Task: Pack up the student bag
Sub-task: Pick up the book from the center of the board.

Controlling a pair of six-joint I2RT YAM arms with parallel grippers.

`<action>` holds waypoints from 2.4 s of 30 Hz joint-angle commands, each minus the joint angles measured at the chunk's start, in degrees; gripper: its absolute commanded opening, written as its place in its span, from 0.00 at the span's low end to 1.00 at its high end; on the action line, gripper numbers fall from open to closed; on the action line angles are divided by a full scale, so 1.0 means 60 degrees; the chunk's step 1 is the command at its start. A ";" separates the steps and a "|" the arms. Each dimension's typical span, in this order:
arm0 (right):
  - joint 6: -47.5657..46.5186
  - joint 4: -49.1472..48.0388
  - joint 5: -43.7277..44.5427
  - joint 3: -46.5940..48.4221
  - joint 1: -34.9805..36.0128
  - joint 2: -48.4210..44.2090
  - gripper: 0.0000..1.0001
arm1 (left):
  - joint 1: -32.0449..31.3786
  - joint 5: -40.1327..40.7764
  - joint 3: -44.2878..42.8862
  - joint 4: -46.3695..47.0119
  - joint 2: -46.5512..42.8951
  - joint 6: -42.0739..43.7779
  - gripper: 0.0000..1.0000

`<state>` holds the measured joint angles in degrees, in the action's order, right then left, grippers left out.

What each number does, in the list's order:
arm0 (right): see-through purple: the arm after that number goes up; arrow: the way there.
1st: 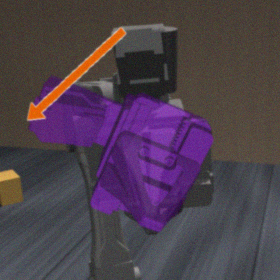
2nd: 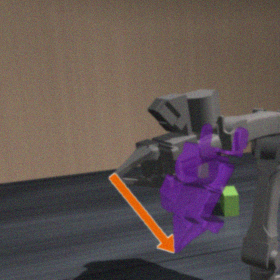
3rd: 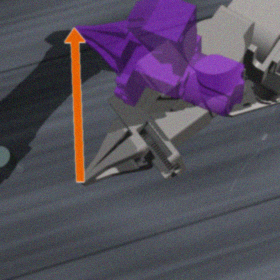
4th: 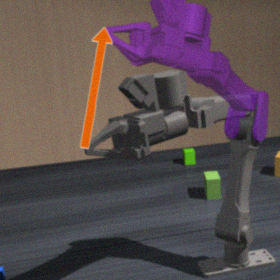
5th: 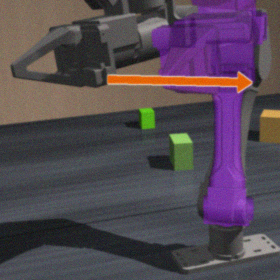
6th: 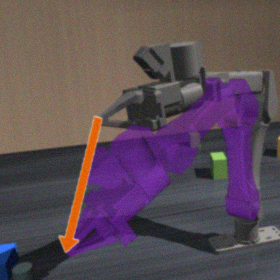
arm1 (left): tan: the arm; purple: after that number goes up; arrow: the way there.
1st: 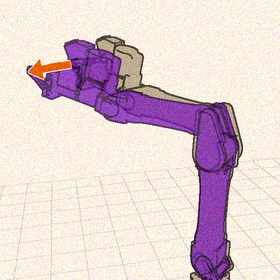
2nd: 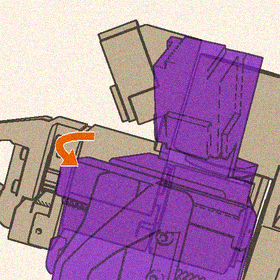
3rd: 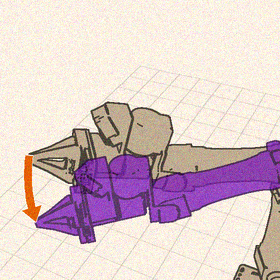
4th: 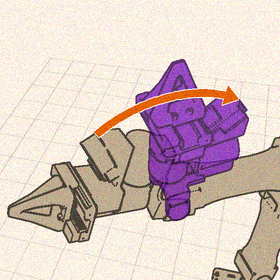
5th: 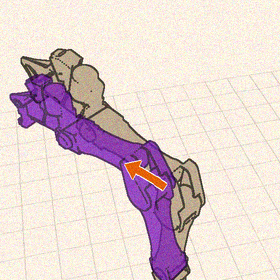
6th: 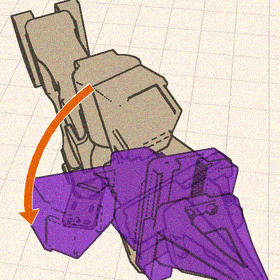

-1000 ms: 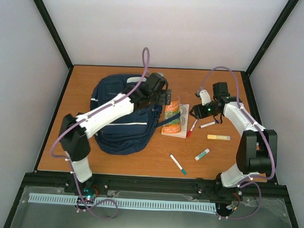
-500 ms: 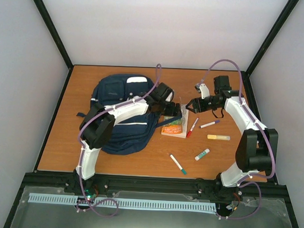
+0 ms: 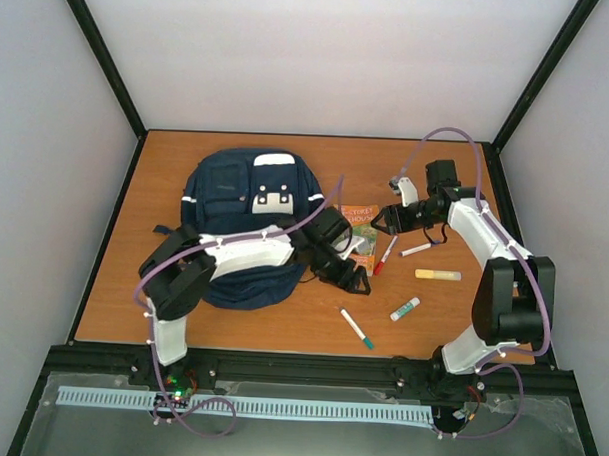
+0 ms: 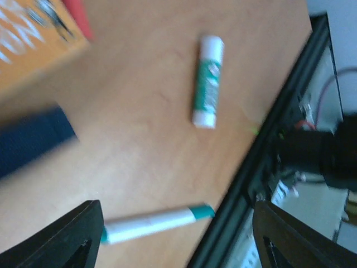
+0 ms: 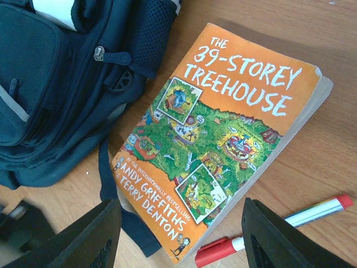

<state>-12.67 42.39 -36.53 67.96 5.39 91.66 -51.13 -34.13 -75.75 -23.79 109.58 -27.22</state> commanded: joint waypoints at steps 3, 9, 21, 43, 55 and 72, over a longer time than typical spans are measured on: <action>0.0139 -0.0342 0.0083 -0.0239 -0.0034 -0.0198 0.62 | -0.0182 0.1569 0.0711 -0.0467 -0.2208 0.0182 0.79; 0.0386 -0.0554 0.0083 -0.0419 -0.0030 0.0299 0.60 | 0.0887 0.3695 0.0505 -0.0743 -0.2342 -0.1609 0.79; 0.0617 -0.0799 0.0288 -0.0274 -0.0019 0.1708 0.56 | 0.1552 0.3161 -0.0957 0.0176 -0.0130 -0.2732 0.79; 0.0983 -0.1037 0.1090 0.0384 -0.0019 0.3313 0.37 | 0.1814 0.3562 -0.1607 -0.0244 0.1326 -0.2945 0.79; 0.0966 -0.0678 0.2628 0.0527 -0.0019 0.3796 0.28 | 0.2066 0.2859 -0.1834 -0.0016 0.1891 -0.2970 0.79; 0.0762 -0.0202 0.3071 0.0632 -0.0019 0.4543 0.29 | 0.2062 0.1891 -0.2160 0.0672 0.3058 -0.4142 0.79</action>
<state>-7.33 40.84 -28.93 73.91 5.45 113.47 -39.27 -20.80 -88.03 -20.58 124.14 -48.95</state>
